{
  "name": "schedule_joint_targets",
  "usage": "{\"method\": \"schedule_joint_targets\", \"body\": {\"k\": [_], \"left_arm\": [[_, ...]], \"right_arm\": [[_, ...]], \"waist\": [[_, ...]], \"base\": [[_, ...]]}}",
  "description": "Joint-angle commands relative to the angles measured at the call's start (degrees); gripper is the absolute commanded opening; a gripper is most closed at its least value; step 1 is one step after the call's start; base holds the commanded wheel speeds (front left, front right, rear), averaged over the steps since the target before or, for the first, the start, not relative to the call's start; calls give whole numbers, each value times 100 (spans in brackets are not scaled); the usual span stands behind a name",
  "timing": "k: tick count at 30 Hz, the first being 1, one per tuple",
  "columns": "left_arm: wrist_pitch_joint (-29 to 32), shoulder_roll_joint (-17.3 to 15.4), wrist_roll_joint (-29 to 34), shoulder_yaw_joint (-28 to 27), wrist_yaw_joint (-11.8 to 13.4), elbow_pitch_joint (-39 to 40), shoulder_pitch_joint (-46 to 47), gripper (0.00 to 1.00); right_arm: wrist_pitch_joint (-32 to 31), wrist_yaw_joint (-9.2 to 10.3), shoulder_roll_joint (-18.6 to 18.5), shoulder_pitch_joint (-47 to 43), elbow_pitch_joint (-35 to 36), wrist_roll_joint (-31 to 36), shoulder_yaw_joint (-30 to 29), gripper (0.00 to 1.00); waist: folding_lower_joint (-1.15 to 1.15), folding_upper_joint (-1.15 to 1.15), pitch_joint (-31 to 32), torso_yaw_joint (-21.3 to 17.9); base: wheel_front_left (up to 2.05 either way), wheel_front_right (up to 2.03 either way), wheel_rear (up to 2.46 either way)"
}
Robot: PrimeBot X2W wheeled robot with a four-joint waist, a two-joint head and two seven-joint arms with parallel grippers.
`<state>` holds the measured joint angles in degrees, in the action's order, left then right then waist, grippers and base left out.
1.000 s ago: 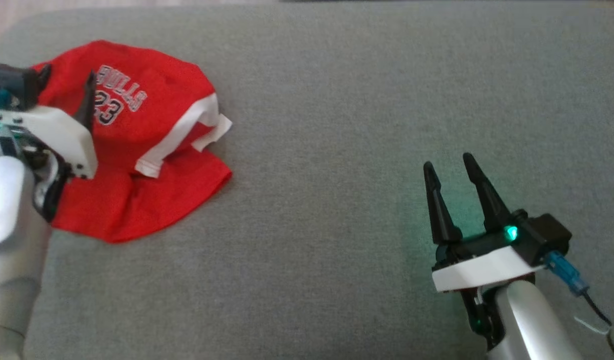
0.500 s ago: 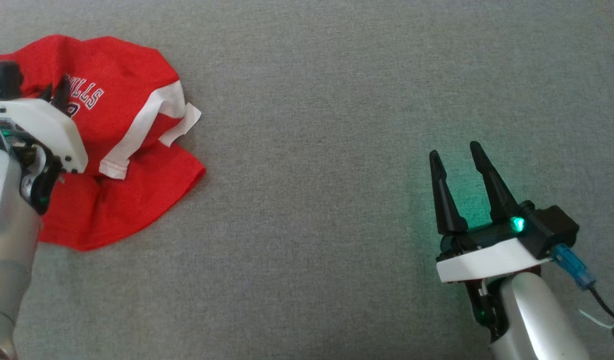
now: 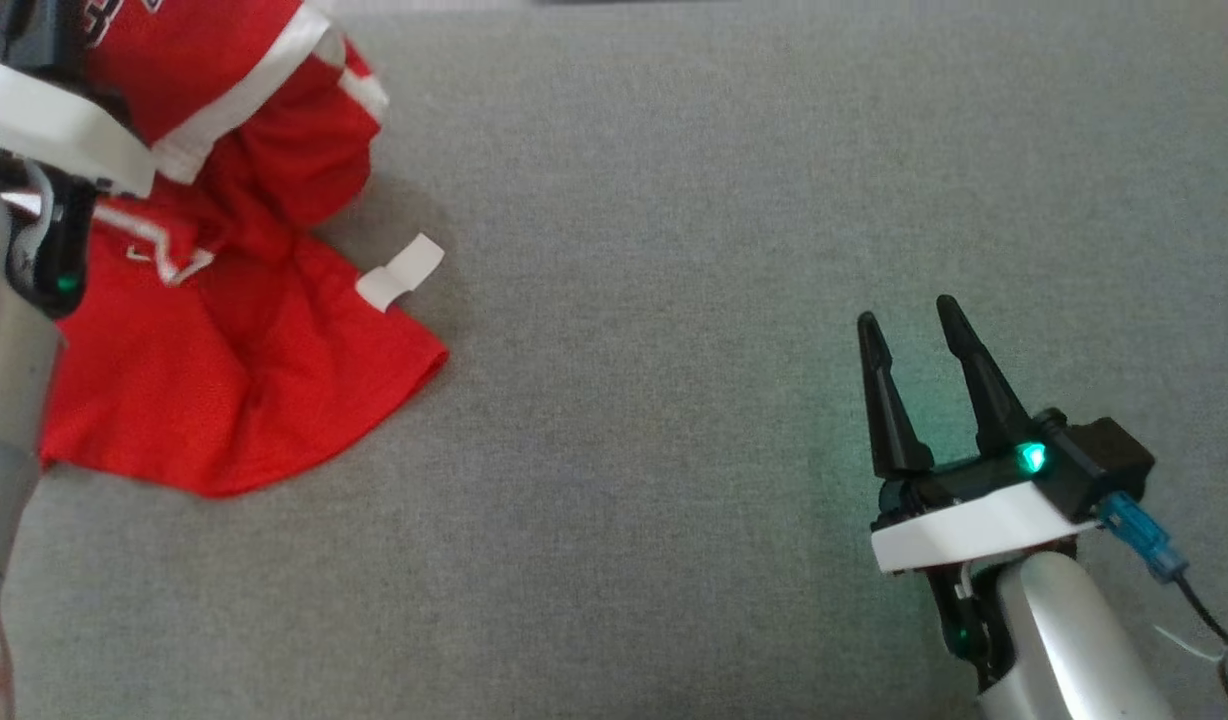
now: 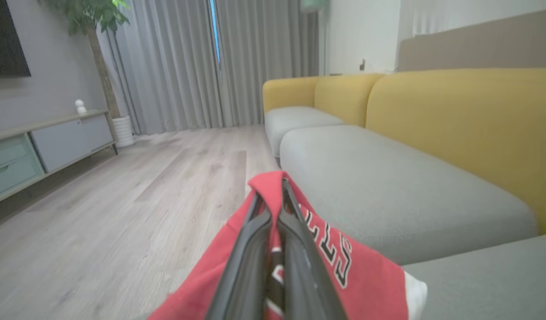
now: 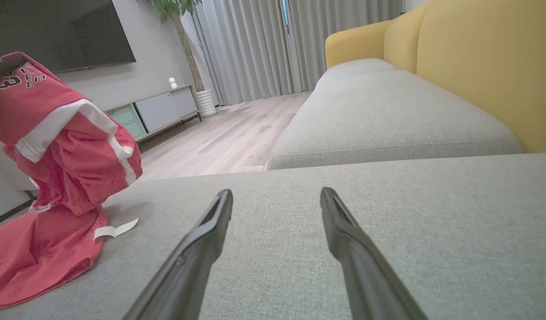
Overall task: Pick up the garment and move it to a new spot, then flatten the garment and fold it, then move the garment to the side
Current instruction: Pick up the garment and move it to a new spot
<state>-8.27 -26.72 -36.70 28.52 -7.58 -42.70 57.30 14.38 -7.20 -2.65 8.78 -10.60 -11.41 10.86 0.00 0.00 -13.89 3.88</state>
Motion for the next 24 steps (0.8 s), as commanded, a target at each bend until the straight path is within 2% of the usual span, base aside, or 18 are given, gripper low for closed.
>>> {"method": "schedule_joint_targets", "body": {"k": [1,8,11,17,24], "left_arm": [[-57,-324,-19,-189,9,213,289,0],[283,46,-332,-95,103,1019,-144,0],[493,275,-422,31,234,1493,-386,0],[837,867,-392,459,585,2242,-706,0],[897,1722,-351,855,911,2196,-737,0]], "right_arm": [[62,-29,-22,45,145,-49,138,100],[62,-29,-22,-12,97,-199,189,100],[62,-29,-22,-2,111,-254,180,100],[62,-29,-22,54,165,-354,207,100],[62,-29,-22,249,266,-521,313,100]], "waist": [[0,0,147,32],[0,0,522,-86],[0,0,601,-230],[0,0,599,-695],[0,0,364,-1427]], "base": [[0,0,0],[0,0,0],[0,0,0],[0,0,0],[0,0,0]]}}
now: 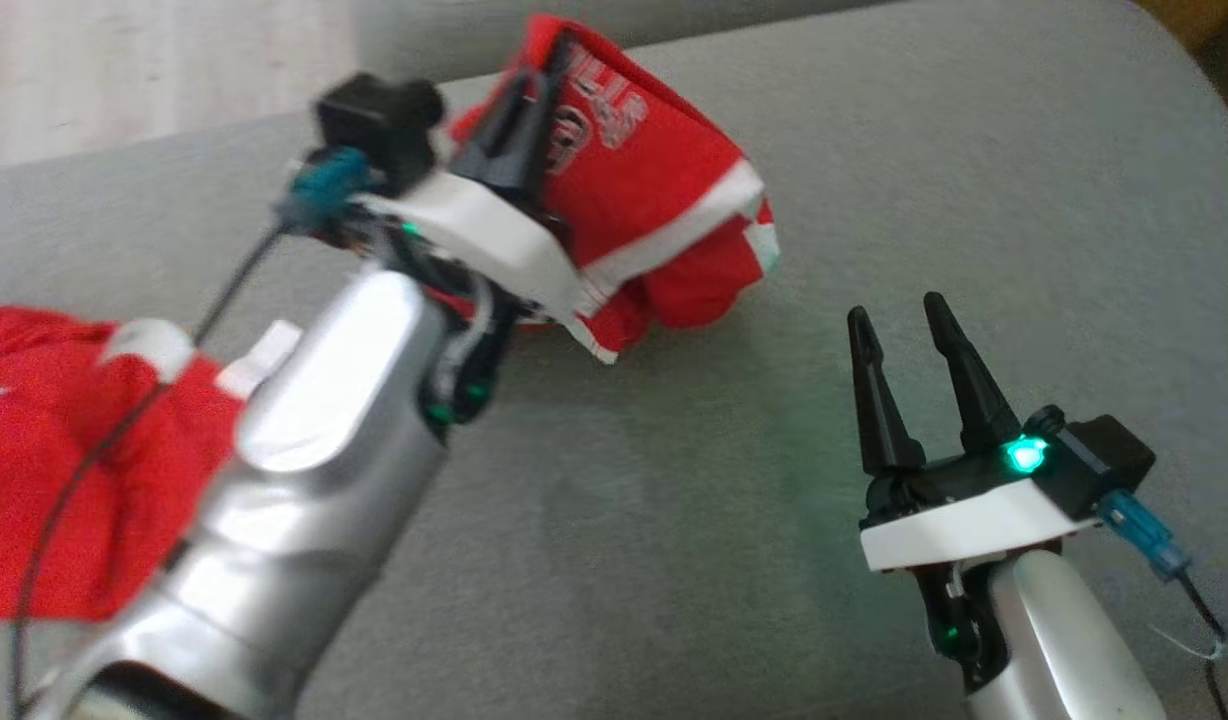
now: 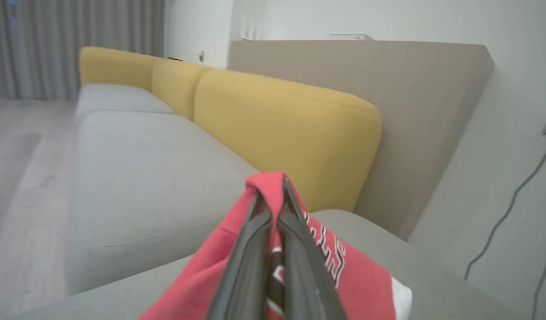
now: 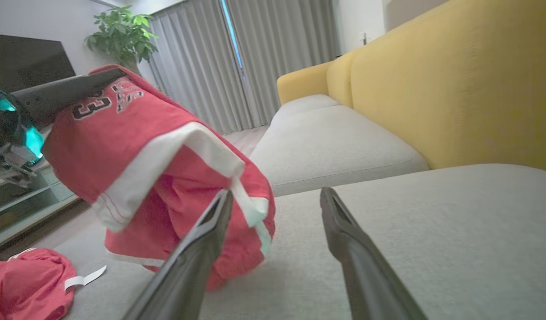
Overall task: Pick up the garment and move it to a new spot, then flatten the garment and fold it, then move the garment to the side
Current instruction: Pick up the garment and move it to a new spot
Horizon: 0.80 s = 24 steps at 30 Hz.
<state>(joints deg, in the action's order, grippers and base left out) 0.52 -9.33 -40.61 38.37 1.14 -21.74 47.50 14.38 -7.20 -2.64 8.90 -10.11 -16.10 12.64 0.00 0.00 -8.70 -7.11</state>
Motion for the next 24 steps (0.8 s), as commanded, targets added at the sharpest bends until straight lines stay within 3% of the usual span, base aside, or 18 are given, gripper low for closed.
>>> {"method": "schedule_joint_targets", "body": {"k": [1,2,3,7,11,18,24], "left_arm": [[-8,106,35,-97,69,22,255,0],[-55,220,20,-70,88,-61,263,31],[-98,310,-8,-45,87,-144,274,100],[-357,496,-29,55,20,-418,408,100],[-742,475,-58,-100,0,-621,508,100],[-1276,-120,73,-337,-119,-782,319,100],[-1528,-809,338,-590,-128,-575,-522,100]], "right_arm": [[62,-29,-23,265,234,-80,148,100],[62,-29,-23,288,246,-108,155,100],[62,-29,-23,308,256,-135,169,100],[62,-29,-23,348,279,-188,154,100],[62,-29,-23,312,295,-159,26,100],[62,-29,-23,199,280,7,-162,100],[62,-29,-23,33,252,191,-340,100]], "waist": [[0,0,-188,-419],[0,0,-217,-501],[0,0,-244,-579],[0,0,-313,-718],[0,0,-293,-617],[0,0,-111,-153],[0,0,80,382]], "base": [[0,0,0],[0,0,0],[0,0,0],[0,0,0],[0,0,0],[0,0,0],[0,0,0]]}}
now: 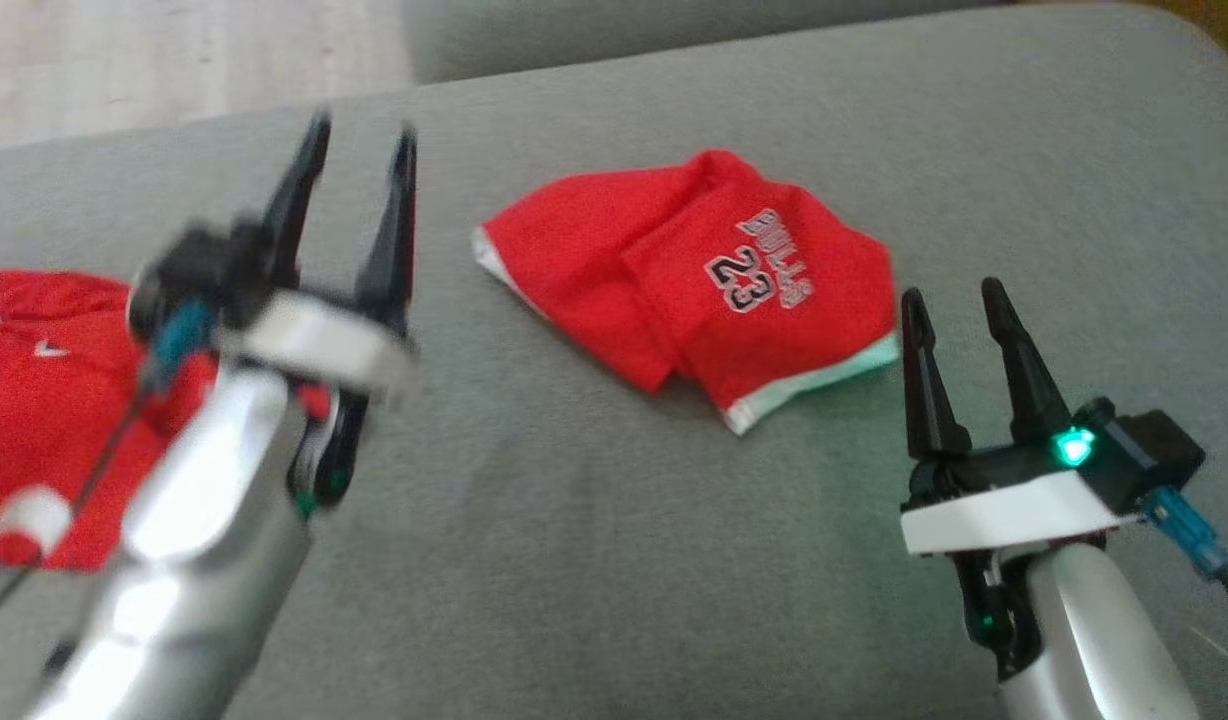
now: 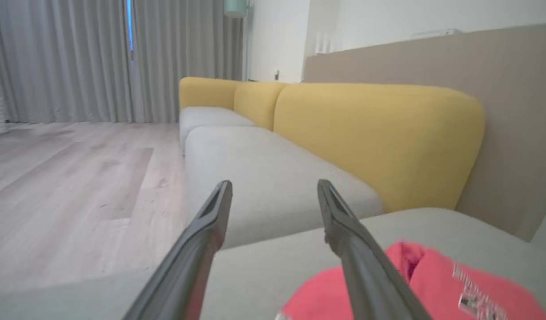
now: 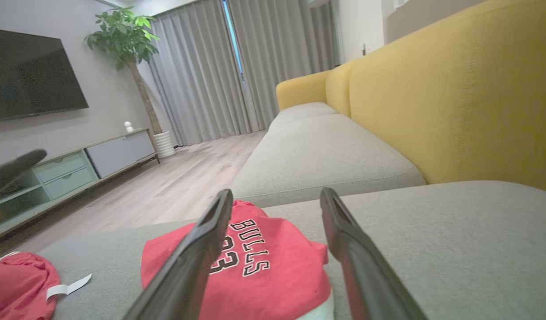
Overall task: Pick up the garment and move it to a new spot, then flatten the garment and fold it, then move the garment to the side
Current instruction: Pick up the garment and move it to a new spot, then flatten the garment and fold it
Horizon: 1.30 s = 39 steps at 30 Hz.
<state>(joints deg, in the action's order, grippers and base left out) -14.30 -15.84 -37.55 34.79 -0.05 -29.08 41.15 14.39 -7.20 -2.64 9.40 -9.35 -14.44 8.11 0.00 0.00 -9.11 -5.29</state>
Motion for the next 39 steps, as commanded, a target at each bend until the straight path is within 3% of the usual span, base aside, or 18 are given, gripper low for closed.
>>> {"method": "schedule_joint_targets", "body": {"k": [1,7,12,16,27,39], "left_arm": [[-57,-256,116,-257,-5,238,-81,100],[-68,-368,543,-890,129,1087,-1574,100],[-69,70,854,-1507,168,1643,-2681,100],[-69,499,1245,-1932,-45,1897,-3125,100],[-69,935,1787,-2404,-522,1859,-3292,100],[-70,1141,2049,-2522,-679,1760,-3346,100]], "right_arm": [[61,-29,-23,-53,167,53,78,100],[61,-29,-23,-266,68,171,30,100],[61,-29,-23,-405,-31,241,61,100],[61,-29,-23,-418,-84,294,112,100],[61,-29,-23,-329,-151,421,233,100],[61,-29,-23,-141,-497,578,339,100]], "waist": [[0,0,147,287],[0,0,311,604],[0,0,434,691],[0,0,533,721],[0,0,606,850],[0,0,514,1127]], "base": [[0,0,0],[0,0,0],[0,0,0],[0,0,0],[0,0,0],[0,0,0]]}}
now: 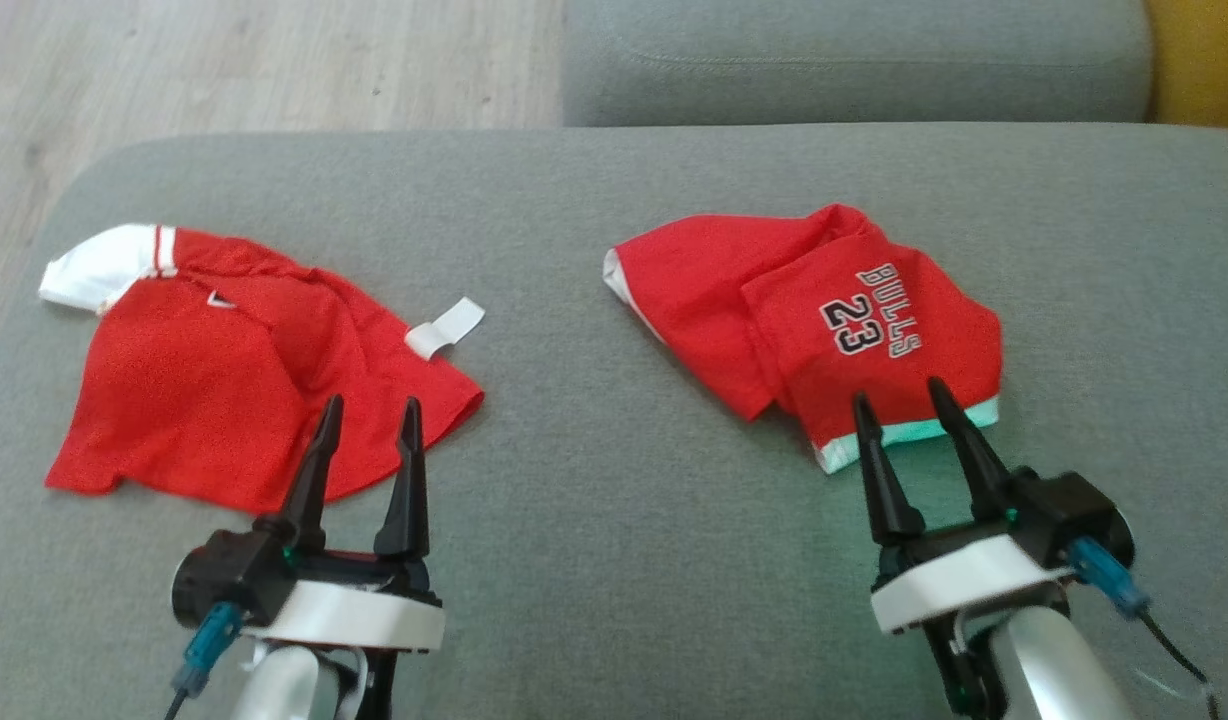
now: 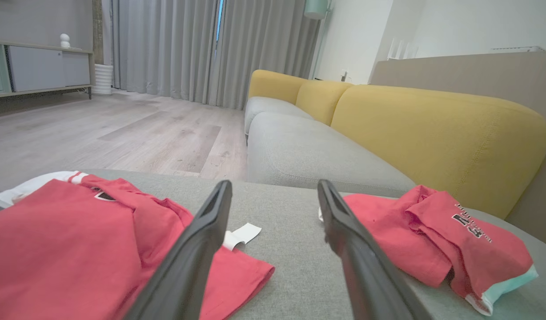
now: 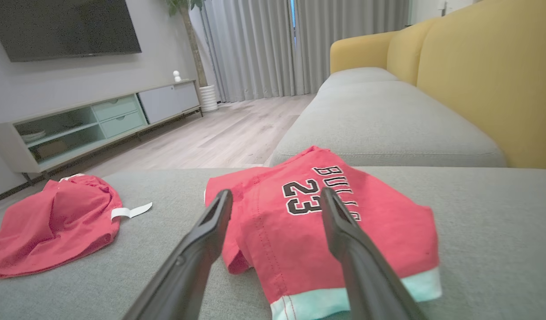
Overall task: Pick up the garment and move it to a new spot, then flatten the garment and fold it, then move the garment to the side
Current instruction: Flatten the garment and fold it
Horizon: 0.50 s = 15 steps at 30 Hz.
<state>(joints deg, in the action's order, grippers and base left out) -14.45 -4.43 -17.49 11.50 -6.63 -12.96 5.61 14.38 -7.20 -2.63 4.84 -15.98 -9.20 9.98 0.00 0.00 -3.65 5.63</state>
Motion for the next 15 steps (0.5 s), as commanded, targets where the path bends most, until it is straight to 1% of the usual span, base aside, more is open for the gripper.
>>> {"method": "schedule_joint_targets", "body": {"k": [1,6,13,15], "left_arm": [[-54,13,58,-188,-29,144,225,100],[-54,68,99,-150,-58,105,319,100],[-54,119,83,-89,-76,35,419,100],[-54,128,71,-72,-78,20,432,100]], "right_arm": [[62,-29,-25,366,79,96,162,100],[62,-29,-25,717,-519,98,175,100],[53,-29,-25,1401,-1838,15,162,100],[42,-29,-25,1606,-2234,129,126,100]], "waist": [[0,0,-58,74],[0,0,-206,301],[0,0,-394,650],[0,0,-438,737]], "base": [[0,0,0],[0,0,0],[0,0,0],[0,0,0]]}}
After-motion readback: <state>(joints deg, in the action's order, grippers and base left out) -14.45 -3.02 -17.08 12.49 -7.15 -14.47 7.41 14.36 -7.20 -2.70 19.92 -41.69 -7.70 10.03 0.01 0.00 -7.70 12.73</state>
